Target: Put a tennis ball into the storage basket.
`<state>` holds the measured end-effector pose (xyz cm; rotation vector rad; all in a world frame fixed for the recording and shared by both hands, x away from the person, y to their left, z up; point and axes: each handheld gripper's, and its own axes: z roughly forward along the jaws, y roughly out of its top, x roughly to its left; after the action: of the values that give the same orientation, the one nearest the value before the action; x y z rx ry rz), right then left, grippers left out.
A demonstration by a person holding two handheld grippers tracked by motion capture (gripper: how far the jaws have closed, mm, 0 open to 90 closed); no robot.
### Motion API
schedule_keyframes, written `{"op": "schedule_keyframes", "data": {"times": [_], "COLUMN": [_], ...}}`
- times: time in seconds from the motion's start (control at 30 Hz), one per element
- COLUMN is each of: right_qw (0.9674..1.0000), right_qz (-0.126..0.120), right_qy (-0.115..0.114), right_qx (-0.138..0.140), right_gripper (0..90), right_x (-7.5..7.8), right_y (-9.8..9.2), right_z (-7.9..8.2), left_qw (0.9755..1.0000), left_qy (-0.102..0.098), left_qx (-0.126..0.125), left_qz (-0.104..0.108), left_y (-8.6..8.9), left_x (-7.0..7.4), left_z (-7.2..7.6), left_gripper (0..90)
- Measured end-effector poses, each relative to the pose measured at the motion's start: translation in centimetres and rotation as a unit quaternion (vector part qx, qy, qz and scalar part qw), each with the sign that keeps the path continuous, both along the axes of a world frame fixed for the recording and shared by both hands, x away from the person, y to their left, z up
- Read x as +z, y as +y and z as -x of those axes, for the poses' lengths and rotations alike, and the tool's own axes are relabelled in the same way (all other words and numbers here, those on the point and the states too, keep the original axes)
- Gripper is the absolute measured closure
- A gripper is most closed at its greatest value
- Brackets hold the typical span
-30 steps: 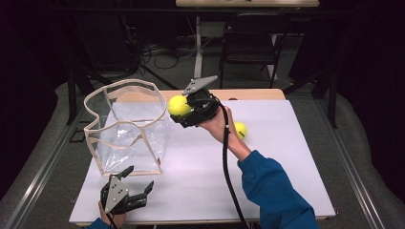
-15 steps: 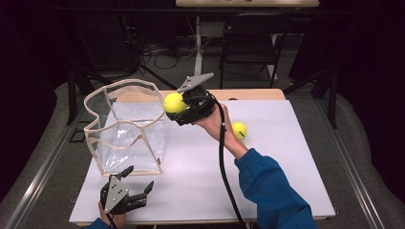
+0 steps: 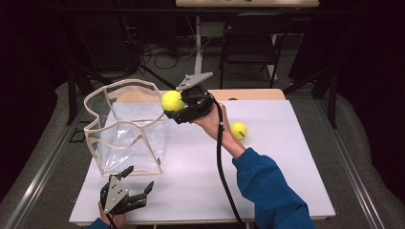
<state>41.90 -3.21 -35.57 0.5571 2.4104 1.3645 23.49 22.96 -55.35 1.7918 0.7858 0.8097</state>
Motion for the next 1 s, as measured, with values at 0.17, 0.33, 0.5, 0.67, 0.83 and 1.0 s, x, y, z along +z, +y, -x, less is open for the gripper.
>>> {"op": "schedule_keyframes", "data": {"times": [0.17,0.33,0.5,0.67,0.83,1.0], "right_qw": [1.0,0.9999,0.9997,0.9995,0.9994,0.9993], "right_qz": [-0.004,-0.006,-0.016,-0.022,-0.025,-0.027], "right_qy": [-0.005,-0.011,-0.016,-0.02,-0.021,-0.025], "right_qx": [-0.001,-0.001,-0.003,-0.005,-0.005,-0.005], "right_gripper": [26.3,26.3,26.3,26.3,26.3,26.3], "right_x": [0.2,0.4,0.7,0.7,0.6,0.7], "right_y": [0.2,0.6,0.8,0.9,1.2,1.5], "right_z": [0.1,0.1,0.1,0.1,-0.1,-0.1], "left_qw": [1.0,1.0,1.0,1.0,1.0,1.0], "left_qy": [0.0,-0.002,-0.002,-0.002,-0.002,-0.002], "left_qx": [-0.001,0.0,0.0,-0.001,0.0,0.0], "left_qz": [0.0,0.001,0.002,0.003,0.003,0.004], "left_y": [0.0,0.0,0.0,0.0,0.0,0.1], "left_x": [0.0,0.0,0.0,0.1,0.1,0.1], "left_z": [0.0,0.0,0.0,0.1,0.1,0.1], "left_gripper": [15.9,15.9,15.9,15.9,15.9,15.9]}}
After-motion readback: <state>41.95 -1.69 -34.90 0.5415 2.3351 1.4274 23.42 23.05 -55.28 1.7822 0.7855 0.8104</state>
